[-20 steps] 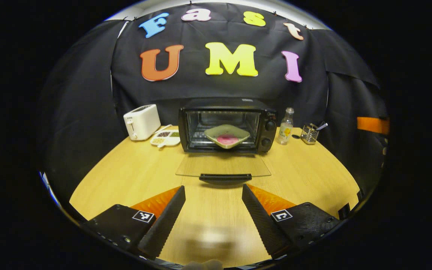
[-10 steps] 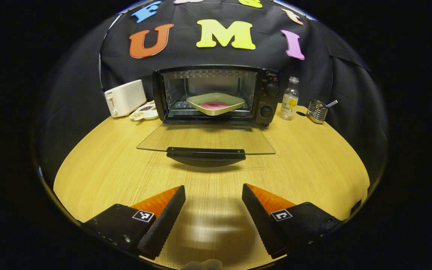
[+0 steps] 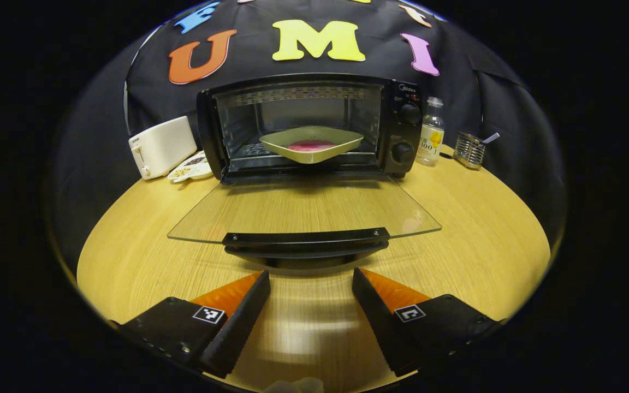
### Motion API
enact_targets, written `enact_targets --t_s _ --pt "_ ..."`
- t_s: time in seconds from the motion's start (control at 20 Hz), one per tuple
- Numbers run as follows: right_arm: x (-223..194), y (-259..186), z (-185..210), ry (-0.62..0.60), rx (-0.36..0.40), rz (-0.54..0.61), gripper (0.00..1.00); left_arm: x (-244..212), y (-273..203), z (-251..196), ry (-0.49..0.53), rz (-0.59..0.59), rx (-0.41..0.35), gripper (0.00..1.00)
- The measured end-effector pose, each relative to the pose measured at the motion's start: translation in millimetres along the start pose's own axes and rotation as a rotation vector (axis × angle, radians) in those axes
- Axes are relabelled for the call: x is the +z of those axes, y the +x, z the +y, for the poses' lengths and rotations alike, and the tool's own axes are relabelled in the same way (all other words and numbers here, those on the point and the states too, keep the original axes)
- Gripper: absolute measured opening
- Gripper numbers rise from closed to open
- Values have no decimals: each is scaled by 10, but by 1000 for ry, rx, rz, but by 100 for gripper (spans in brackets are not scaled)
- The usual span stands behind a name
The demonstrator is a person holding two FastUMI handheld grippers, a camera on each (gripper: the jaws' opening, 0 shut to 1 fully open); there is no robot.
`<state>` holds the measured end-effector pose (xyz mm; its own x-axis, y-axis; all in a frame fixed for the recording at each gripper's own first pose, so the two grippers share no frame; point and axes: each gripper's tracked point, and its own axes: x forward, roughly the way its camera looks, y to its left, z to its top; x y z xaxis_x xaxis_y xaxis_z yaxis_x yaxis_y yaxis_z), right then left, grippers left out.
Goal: Open the electric oven with the left hand, put the food in, and close the electric oven.
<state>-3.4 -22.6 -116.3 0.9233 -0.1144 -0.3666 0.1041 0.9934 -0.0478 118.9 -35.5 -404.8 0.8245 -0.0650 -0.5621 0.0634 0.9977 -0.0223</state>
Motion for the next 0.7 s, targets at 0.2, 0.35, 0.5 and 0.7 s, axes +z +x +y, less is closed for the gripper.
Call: enact_targets --t_s 0.2,0.35,0.5,0.7 --pt "23 -49 114 15 -15 2 99 72 17 26 -15 -3 -4 97" --pt "2 -57 189 11 -19 5 99 228 -12 50 -33 -21 -15 97" --pt "-7 -45 243 24 -19 8 99 471 -87 62 -32 -61 -27 97" --pt "-34 -9 299 42 -21 12 99 826 -112 51 -7 -111 -41 97"
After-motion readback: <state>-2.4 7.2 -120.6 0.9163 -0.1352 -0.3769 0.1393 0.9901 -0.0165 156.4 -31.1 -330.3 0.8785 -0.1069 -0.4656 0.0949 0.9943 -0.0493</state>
